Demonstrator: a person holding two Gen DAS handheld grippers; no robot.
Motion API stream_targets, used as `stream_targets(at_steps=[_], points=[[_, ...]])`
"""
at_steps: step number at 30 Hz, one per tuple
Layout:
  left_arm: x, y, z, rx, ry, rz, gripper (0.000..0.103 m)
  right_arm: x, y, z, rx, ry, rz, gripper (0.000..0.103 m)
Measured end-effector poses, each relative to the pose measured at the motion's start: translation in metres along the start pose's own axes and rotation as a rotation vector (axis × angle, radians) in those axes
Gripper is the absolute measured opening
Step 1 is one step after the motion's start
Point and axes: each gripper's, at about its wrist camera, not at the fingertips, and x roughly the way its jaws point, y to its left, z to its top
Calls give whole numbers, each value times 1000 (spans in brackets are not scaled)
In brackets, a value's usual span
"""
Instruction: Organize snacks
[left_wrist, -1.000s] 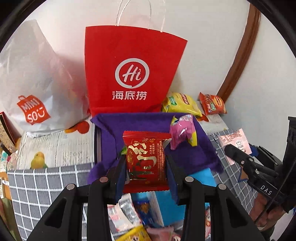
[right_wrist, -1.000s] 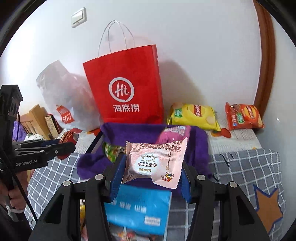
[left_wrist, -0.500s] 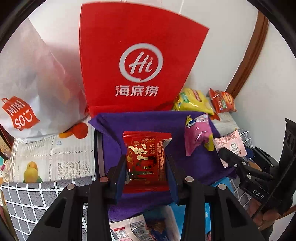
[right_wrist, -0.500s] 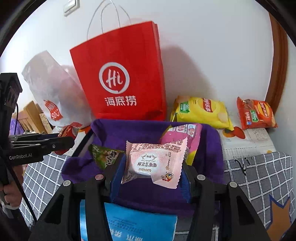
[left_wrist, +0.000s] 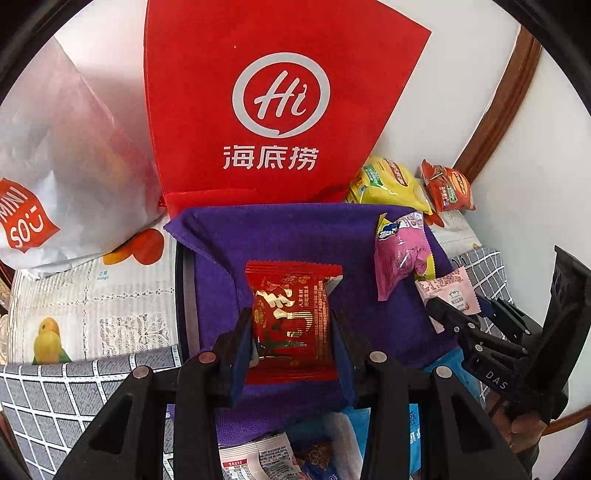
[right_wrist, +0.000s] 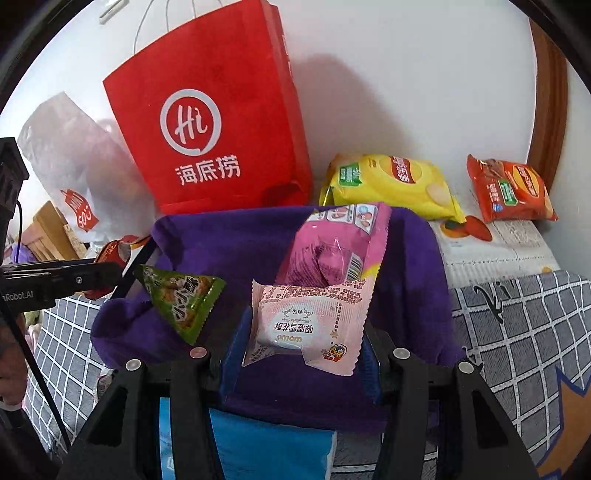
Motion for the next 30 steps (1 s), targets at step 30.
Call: stream_targets(at_steps=[30], points=[[16,-10,-4,28,36,1,38,7,-6,-7,40,47,7,54]])
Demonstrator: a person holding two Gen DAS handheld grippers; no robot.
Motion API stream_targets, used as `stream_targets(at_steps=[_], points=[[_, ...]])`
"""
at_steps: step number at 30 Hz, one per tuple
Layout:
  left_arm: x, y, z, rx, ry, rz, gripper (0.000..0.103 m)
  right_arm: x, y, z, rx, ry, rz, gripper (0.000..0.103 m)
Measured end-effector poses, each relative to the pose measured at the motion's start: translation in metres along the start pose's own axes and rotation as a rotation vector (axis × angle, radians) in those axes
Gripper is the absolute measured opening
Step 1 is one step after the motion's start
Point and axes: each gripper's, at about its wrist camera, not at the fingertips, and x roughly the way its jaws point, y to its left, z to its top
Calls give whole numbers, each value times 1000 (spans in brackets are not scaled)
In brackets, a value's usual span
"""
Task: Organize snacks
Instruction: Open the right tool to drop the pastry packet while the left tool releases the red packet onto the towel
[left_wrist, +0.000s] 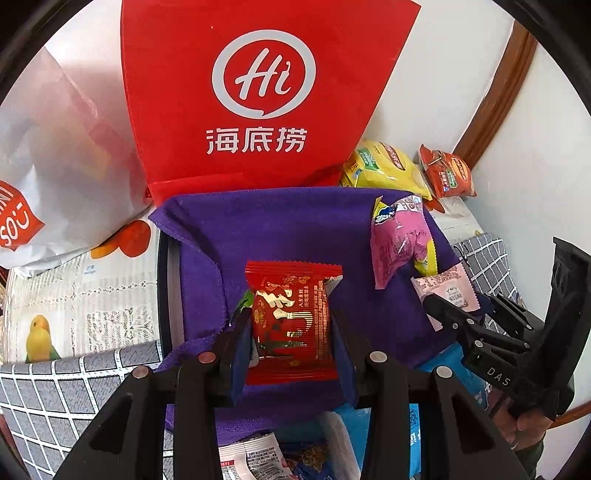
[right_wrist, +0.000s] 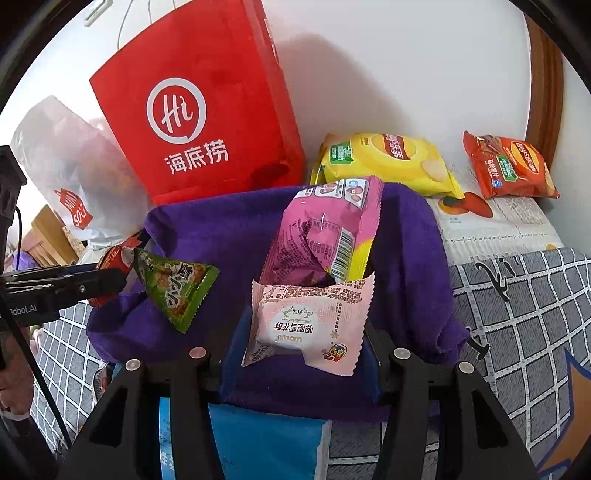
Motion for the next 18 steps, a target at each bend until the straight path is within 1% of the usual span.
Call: stream_targets(at_steps=[9,18], points=[[8,0,-1,-2,12,12,39,5,0,-1,5,19,-2,54],[9,1,0,-12,2,14,39,6,1,-1,3,34,1,57]])
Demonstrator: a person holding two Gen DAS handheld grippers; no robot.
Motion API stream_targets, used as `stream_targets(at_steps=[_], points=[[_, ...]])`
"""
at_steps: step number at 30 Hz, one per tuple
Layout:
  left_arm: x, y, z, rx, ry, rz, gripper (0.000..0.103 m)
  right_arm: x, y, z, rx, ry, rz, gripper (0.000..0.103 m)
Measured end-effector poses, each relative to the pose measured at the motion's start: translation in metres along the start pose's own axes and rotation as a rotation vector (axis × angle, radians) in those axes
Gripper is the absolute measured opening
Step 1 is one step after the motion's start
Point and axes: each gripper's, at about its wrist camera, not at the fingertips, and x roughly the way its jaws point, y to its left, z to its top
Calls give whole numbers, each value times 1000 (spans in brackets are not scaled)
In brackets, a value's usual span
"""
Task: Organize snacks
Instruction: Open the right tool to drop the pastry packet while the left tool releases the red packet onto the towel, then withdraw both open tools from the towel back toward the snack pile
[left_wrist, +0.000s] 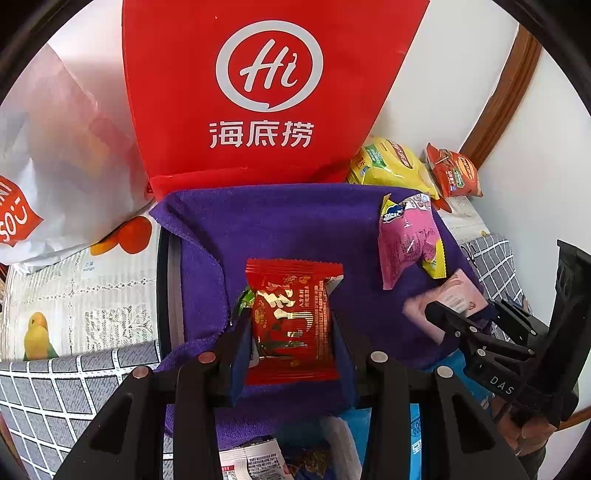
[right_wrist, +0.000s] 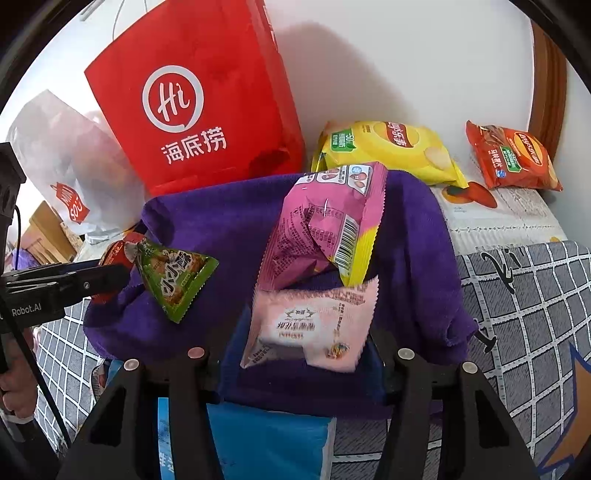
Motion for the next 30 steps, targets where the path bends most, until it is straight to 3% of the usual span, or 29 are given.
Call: stream_targets(at_steps=[10,14,16,30], points=[[-1,0,0,-9,5,-7,39,-10,-4,3,34,-32,24,66],[-6,-1,2,-21,-7,-7,57,-19,-4,5,40,-52,18,69],[-11,-2,3,-20,-21,-6,59,-27,-2,5,36,-74,13,70],[-52,-23,-1,8,-107,-26,60,-93,13,-34,-50,-130,-93,73]])
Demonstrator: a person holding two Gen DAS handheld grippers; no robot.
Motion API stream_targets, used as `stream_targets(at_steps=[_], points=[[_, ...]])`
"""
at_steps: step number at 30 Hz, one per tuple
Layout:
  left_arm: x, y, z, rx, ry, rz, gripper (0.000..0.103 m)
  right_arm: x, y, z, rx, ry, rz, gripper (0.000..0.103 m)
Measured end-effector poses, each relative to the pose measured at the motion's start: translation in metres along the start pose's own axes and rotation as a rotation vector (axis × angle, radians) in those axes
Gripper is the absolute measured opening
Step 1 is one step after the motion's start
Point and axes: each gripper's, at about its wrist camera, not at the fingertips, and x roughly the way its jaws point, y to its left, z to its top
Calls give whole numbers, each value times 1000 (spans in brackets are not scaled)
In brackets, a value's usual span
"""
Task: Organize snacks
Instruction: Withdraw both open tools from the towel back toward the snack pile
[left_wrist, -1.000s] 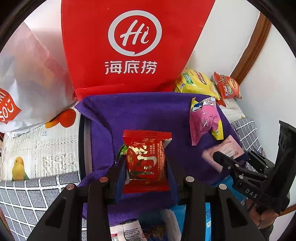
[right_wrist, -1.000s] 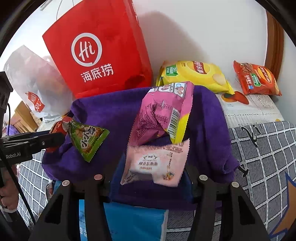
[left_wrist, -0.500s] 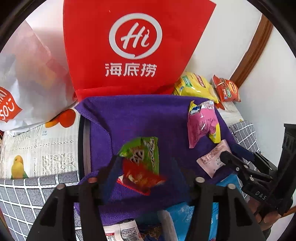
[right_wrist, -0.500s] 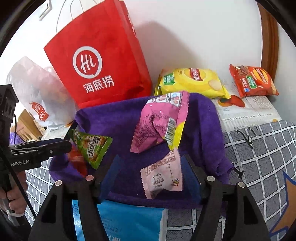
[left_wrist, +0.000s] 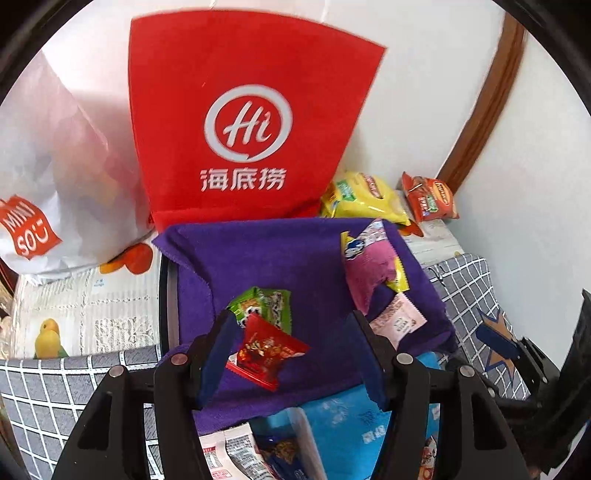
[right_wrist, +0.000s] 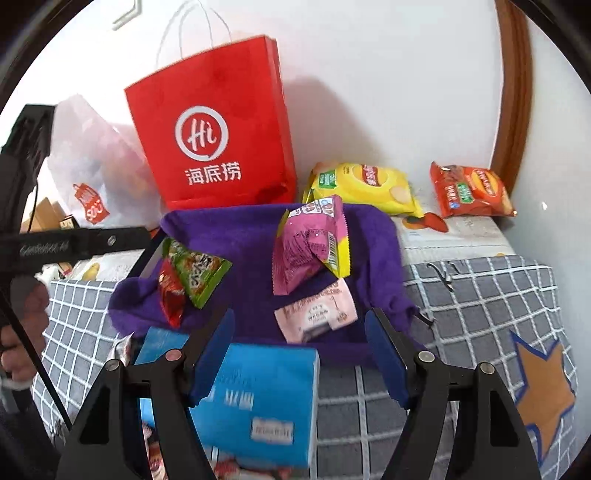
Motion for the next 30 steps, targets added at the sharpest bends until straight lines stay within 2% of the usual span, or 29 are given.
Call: stream_targets(at_steps=[10,14,19,26,30], points=[[-35,-41,-10,61,-74,-3,60,-60,-23,-38,63,-24,-33,72],[-55,-52,-16,86,-121,-22,60,-70,-22,-55,50,14,-35,71],[-73,-39,-35,33,-106,-12,60,-72,-17,-79,56,70,27,71],[-85,-8,-72,-7,-69,71,60,-58,7,-99,81,126,160,71],[-86,7,-92,-39,-40,84,60,-35,21,-107,82,166,176,73]])
